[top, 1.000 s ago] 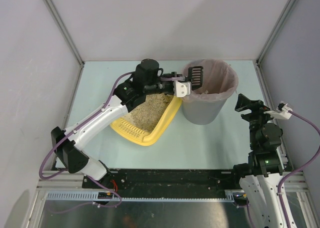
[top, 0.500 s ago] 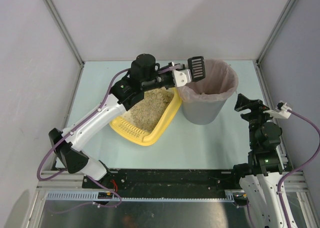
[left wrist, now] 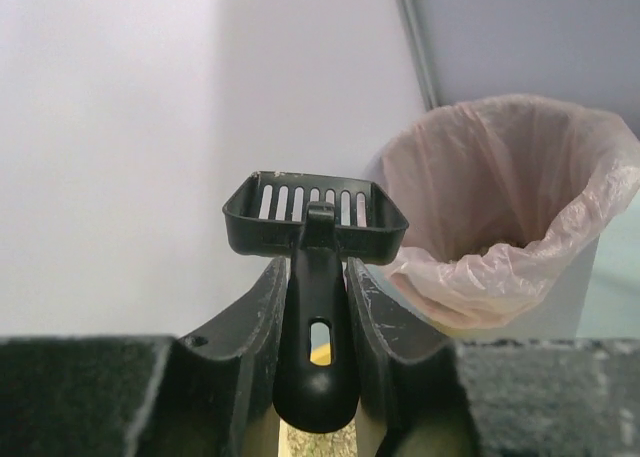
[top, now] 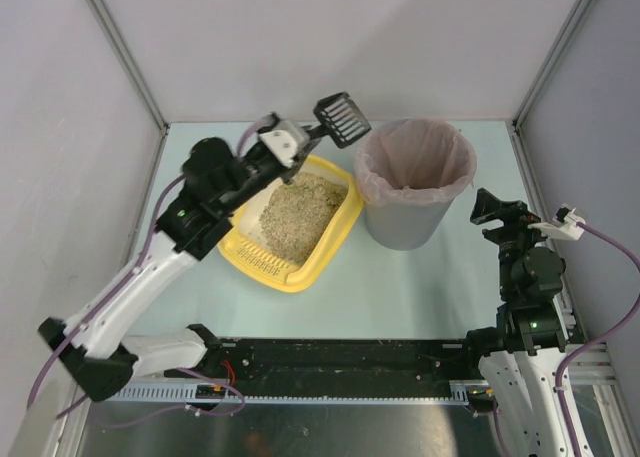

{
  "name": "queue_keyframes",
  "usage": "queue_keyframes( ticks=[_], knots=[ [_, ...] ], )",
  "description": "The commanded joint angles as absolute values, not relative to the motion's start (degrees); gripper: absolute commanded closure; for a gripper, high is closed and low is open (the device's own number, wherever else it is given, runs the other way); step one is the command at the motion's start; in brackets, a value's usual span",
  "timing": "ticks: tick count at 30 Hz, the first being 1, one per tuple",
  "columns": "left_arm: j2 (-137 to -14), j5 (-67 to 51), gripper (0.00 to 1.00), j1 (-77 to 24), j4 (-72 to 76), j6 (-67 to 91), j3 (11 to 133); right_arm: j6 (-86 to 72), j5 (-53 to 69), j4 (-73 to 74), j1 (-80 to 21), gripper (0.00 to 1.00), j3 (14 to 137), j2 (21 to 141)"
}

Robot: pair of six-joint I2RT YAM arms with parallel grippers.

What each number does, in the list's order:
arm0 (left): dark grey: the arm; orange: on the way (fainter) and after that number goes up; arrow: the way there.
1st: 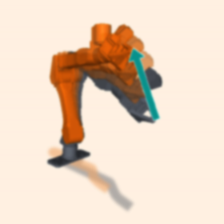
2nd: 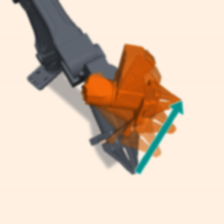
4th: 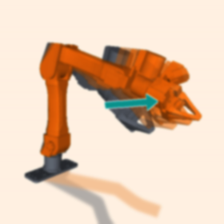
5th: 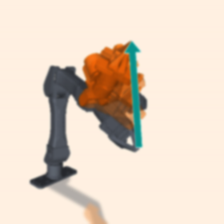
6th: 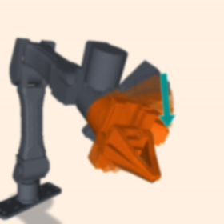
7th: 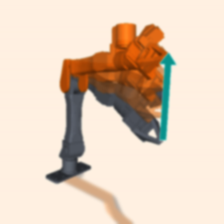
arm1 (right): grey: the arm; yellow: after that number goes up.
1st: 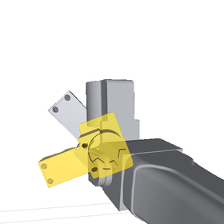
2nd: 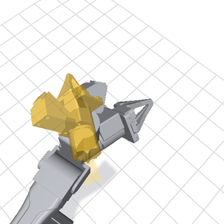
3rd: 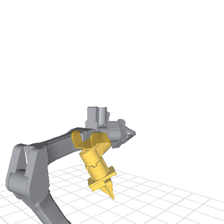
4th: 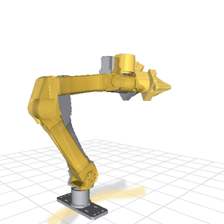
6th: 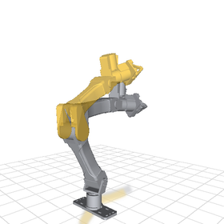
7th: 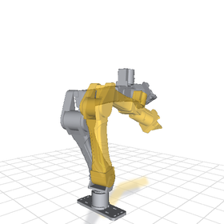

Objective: Clean the litter box

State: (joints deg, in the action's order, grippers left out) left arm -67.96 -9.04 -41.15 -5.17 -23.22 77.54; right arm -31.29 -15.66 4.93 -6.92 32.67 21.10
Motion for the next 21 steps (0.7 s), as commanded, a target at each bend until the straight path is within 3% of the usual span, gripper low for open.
queue_keyframes(
  ticks=[1, 7, 12, 21],
  knots=[
    [-58.81, -5.54, 1.0, -38.16, -0.78, -15.04, 71.65, -31.38, -16.7, 3.6, -7.03, 0.19, 32.96, 20.83],
    [-51.43, -7.12, 1.0, -29.2, -6.68, -8.54, 61.89, -31.82, -16.52, 3.52, -7.03, 0.19, 32.96, 21.18],
    [-48.25, -3.35, 1.0, -27.42, -7.47, -3.35, 51.09, -31.99, -16.17, 3.16, -6.94, 0.19, 32.96, 22.5],
    [-52.55, -0.44, 1.0, -24.0, -14.05, -3.61, 48.69, -32.43, -15.64, 2.81, -7.03, 0.19, 32.96, 23.12]
  ],
)
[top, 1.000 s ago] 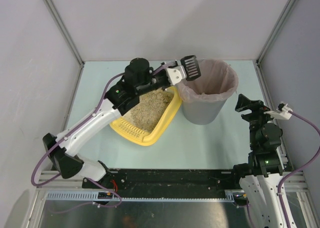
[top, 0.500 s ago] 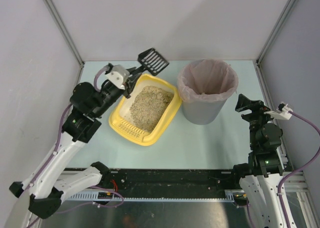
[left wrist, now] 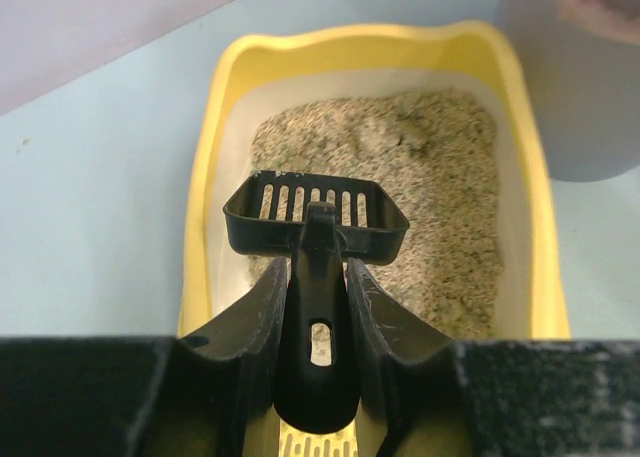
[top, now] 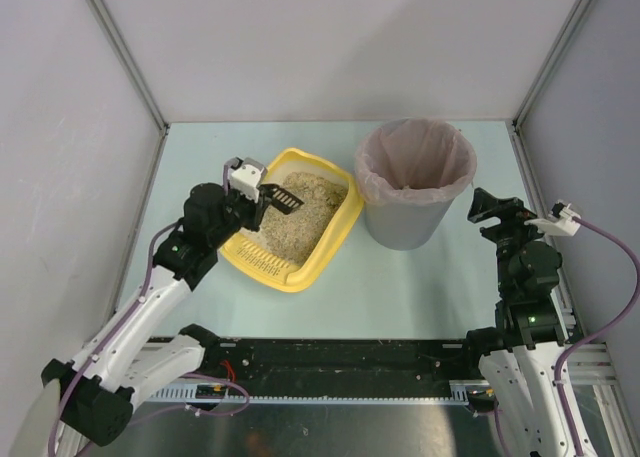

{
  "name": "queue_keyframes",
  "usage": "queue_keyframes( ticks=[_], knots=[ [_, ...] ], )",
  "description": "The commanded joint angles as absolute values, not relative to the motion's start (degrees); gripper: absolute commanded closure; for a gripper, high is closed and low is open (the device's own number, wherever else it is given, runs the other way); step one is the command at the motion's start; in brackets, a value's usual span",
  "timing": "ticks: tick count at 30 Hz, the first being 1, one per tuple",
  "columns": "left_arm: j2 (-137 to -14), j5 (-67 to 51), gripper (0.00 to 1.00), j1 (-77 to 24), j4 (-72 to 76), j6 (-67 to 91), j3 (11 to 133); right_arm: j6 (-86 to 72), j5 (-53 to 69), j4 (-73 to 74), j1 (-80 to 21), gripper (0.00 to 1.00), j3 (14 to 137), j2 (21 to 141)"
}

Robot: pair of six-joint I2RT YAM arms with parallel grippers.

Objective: Clean the litter box

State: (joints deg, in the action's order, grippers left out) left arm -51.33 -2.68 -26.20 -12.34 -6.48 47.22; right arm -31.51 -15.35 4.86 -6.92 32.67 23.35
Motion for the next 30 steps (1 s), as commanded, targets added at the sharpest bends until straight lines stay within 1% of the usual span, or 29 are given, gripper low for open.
queue_keyframes(
  ticks=[1, 6, 10, 18, 30],
  knots=[
    [-53.25, -1.22, 1.0, -23.73, -14.41, -3.52, 48.87, -32.34, -15.73, 2.81, -7.03, 0.19, 32.87, 23.03],
    [-58.87, -6.84, 1.0, -21.8, -17.66, -3.16, 50.53, -31.82, -15.91, 2.9, -7.03, 0.19, 32.96, 23.2],
    [-60.99, -11.41, 1.0, -20.92, -17.67, -2.9, 50.54, -31.47, -16.43, 3.08, -7.03, 0.19, 32.96, 23.2],
    [-68.72, -14.24, 1.0, -19.42, -17.49, -2.46, 51.77, -31.47, -16.08, 2.72, -7.12, 0.19, 32.87, 23.91],
    [-73.3, -17.3, 1.0, -19.42, -8.36, -0.44, 45.8, -31.38, -16.08, 2.72, -7.03, 0.19, 32.87, 23.64]
  ],
)
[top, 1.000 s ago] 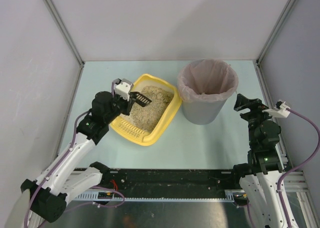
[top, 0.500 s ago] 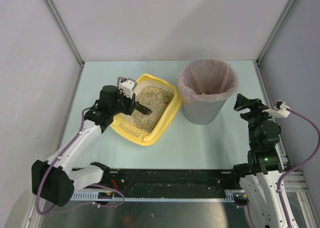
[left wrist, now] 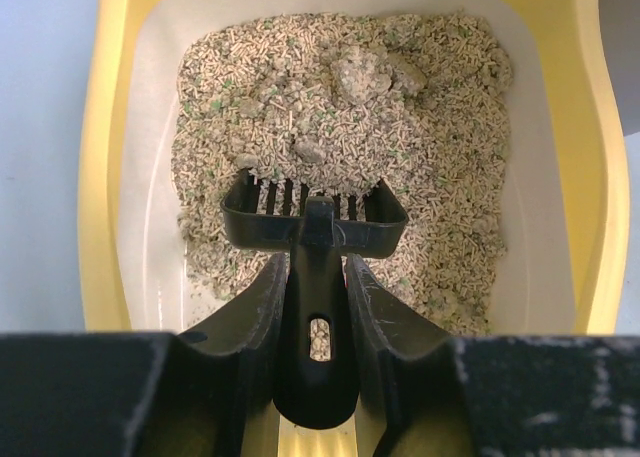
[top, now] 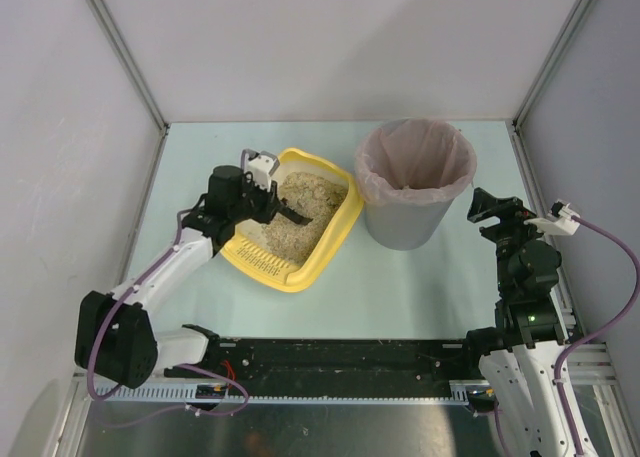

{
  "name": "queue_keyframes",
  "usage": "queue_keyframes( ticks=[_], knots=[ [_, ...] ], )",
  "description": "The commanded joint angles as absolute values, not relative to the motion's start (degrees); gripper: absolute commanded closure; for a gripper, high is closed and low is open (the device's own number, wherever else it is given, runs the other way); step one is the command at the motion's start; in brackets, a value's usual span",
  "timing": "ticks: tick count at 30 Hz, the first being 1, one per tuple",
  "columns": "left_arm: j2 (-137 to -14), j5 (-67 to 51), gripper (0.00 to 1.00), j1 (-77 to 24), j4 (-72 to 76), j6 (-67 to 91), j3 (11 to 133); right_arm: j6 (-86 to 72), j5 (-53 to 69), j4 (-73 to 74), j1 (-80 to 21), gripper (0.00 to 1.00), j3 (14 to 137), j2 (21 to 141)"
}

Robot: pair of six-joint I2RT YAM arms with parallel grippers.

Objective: Clean the litter box

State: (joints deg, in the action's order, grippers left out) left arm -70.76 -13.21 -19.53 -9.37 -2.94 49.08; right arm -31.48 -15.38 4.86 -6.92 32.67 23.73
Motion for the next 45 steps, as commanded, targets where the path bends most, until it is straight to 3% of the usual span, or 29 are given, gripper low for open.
queue_keyframes(
  ticks=[1, 12, 25, 40, 45],
  knots=[
    [-73.39, -18.01, 1.0, -19.42, -7.57, -0.35, 45.18, -31.38, -16.08, 2.64, -7.03, 0.19, 32.78, 23.56],
    [-72.68, -20.65, 1.0, -19.51, 10.19, 8.78, 33.93, -32.87, -14.33, 1.59, -7.03, 0.19, 32.87, 24.52],
    [-75.14, -15.3, 1.0, -22.58, 26.43, 16.43, 25.49, -33.92, -13.27, 0.79, -7.29, 0.19, 32.87, 24.61],
    [-84.28, -17.75, 1.0, -25.22, 55.52, 17.05, 17.05, -34.63, -12.48, 0.62, -7.38, 0.2, 32.96, 24.61],
    [-84.3, -17.67, 1.0, -25.66, 59.23, 15.65, 15.65, -34.54, -12.48, 0.62, -7.47, 0.2, 32.87, 24.61]
  ],
)
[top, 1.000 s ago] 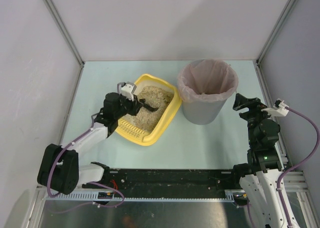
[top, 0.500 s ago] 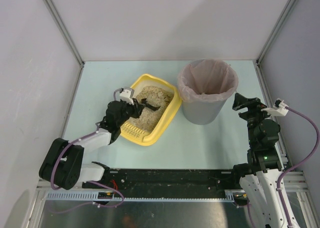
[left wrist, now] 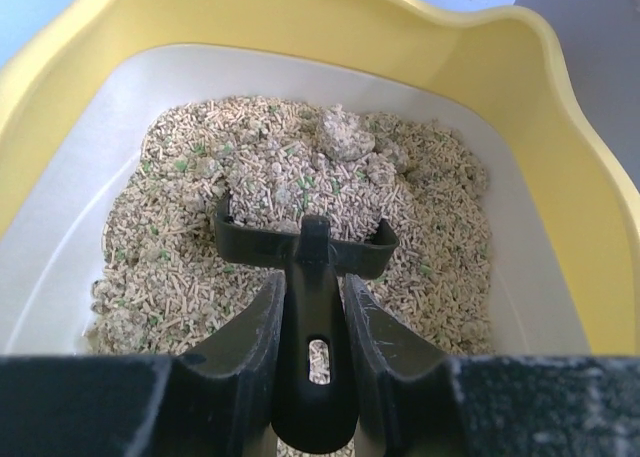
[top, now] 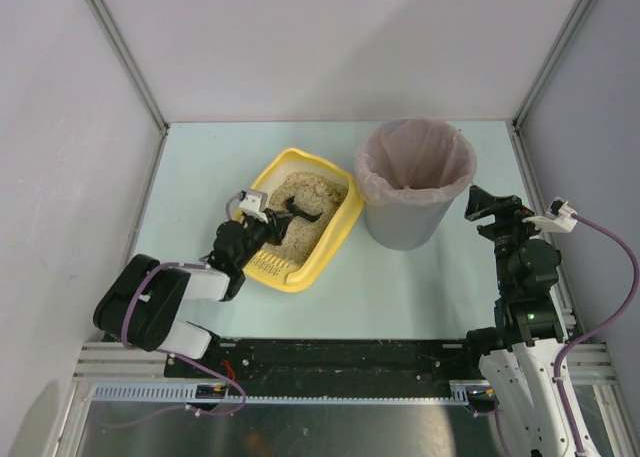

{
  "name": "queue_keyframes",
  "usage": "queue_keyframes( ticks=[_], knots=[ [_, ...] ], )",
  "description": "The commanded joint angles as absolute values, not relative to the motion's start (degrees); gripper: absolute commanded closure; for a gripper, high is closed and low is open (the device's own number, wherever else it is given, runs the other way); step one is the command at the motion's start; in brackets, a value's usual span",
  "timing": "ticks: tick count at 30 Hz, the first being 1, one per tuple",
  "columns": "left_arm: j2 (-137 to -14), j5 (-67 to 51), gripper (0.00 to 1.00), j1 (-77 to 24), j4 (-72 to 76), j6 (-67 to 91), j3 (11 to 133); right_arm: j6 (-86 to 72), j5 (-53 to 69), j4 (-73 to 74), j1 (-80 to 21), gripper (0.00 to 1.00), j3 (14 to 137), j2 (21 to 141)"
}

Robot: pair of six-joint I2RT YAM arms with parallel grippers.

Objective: Clean the litter box

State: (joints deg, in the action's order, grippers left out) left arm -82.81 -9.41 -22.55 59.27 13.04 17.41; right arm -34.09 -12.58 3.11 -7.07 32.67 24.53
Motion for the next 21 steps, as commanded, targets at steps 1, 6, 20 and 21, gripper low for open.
queue_keyframes(
  ticks=[1, 6, 20, 21],
  knots=[
    [-83.94, -17.58, 1.0, -25.58, 60.8, 15.47, 15.3, -34.54, -12.65, 0.62, -7.56, 0.21, 32.96, 24.61],
    [-80.08, -15.91, 1.0, -25.66, 64.06, 15.21, 12.92, -34.89, -12.31, 0.62, -7.65, 0.21, 32.96, 25.13],
    [-75.5, -14.24, 1.0, -25.66, 74.96, 14.85, 7.21, -35.33, -11.43, -1.58, -8.09, 0.23, 32.96, 25.75],
    [-75.5, -14.24, 1.0, -25.66, 76.36, 14.33, 7.03, -35.25, -11.43, -1.67, -8.09, 0.23, 32.96, 25.84]
  ],
)
